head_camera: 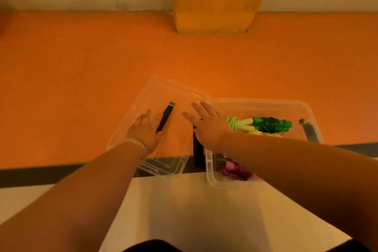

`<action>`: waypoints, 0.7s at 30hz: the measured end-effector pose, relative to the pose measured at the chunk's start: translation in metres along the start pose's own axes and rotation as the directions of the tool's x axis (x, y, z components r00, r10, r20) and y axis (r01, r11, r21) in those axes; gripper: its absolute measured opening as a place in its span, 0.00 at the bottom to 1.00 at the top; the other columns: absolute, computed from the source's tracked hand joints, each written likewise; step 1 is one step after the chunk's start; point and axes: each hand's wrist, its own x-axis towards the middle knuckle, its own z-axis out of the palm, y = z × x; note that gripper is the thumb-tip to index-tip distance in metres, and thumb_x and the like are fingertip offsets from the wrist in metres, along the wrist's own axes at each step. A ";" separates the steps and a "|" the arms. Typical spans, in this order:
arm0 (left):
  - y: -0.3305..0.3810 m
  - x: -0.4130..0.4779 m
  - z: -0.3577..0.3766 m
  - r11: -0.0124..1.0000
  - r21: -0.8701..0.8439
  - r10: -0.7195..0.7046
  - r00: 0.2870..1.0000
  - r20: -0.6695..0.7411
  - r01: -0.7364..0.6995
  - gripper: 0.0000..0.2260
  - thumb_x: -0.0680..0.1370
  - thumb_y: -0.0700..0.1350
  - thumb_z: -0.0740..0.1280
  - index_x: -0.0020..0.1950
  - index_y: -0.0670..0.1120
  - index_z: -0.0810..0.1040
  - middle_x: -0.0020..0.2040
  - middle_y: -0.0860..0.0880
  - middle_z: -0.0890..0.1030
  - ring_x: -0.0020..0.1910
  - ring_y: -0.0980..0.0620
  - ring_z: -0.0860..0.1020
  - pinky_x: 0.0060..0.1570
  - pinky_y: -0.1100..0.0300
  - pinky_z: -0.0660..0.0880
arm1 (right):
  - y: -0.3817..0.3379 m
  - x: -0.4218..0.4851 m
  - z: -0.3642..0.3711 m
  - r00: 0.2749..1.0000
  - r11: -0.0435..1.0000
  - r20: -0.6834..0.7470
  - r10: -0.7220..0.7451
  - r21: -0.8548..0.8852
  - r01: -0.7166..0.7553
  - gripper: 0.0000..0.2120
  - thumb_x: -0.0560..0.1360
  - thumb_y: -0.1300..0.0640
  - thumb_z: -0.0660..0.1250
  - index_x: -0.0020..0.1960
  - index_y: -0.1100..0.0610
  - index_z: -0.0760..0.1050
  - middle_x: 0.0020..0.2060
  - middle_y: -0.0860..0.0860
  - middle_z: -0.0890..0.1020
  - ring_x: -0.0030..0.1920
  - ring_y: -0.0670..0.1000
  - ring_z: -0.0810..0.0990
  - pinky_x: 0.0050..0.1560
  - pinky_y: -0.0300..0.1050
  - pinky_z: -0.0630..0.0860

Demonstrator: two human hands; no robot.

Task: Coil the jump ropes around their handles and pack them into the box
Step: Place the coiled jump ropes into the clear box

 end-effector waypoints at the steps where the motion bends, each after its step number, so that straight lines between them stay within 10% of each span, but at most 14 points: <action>1: -0.001 0.001 0.002 1.000 -0.001 0.005 1.000 0.003 -0.005 0.28 0.83 0.54 0.52 0.79 0.54 0.40 0.79 0.45 0.42 0.78 0.42 0.48 0.74 0.48 0.53 | -0.003 0.001 0.002 1.000 1.000 0.011 -0.004 -0.010 0.004 0.28 0.83 0.55 0.51 0.78 0.43 0.42 0.78 0.50 0.41 0.77 0.56 0.38 0.75 0.56 0.44; 21: -0.008 0.039 0.030 0.986 -0.159 -0.056 0.998 -0.036 0.050 0.21 0.83 0.47 0.54 0.76 0.55 0.61 0.71 0.49 0.69 0.70 0.44 0.61 0.65 0.47 0.65 | -0.008 0.005 0.026 0.995 0.993 -0.072 0.075 0.097 -0.068 0.24 0.82 0.50 0.51 0.77 0.45 0.54 0.77 0.48 0.54 0.78 0.51 0.41 0.77 0.53 0.47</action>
